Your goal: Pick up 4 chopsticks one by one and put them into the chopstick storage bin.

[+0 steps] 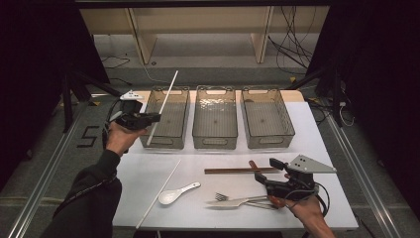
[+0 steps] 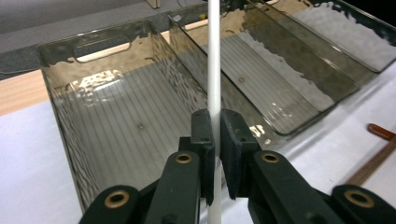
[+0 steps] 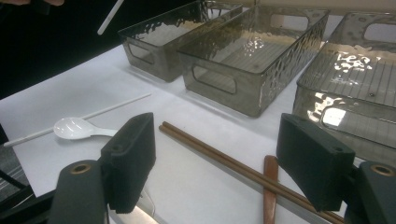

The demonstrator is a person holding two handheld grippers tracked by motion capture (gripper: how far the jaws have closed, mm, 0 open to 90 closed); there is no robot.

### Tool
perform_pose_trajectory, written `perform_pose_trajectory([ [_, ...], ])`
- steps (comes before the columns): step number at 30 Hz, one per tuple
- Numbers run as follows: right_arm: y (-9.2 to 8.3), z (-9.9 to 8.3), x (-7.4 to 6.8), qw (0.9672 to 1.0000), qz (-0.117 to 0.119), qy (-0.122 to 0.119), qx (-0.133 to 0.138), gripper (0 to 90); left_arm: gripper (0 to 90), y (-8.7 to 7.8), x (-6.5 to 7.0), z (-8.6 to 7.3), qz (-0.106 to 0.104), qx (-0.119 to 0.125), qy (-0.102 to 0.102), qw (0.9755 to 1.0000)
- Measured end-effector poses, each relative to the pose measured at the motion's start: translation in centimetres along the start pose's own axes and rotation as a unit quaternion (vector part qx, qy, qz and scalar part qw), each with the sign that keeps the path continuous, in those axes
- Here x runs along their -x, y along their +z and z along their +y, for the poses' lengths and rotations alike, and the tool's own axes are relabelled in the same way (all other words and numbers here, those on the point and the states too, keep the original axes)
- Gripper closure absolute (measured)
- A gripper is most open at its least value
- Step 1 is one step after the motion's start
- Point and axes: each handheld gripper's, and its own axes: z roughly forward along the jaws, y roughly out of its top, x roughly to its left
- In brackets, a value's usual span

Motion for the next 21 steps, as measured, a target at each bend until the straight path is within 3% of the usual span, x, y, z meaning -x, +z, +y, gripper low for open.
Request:
perform_pose_trajectory([
  [13, 0.0, 0.0, 0.0, 1.0000, 0.000, 0.001, 0.002, 29.2, 83.4, 1.2, -1.6, 1.6, 0.019, 0.013, 0.000, 0.9997],
  [21, 0.0, 0.0, 0.0, 1.0000, 0.003, 0.000, 0.001, 29.2, 83.5, 2.7, -2.8, 1.9, 0.033, 0.021, -0.017, 0.9991],
])
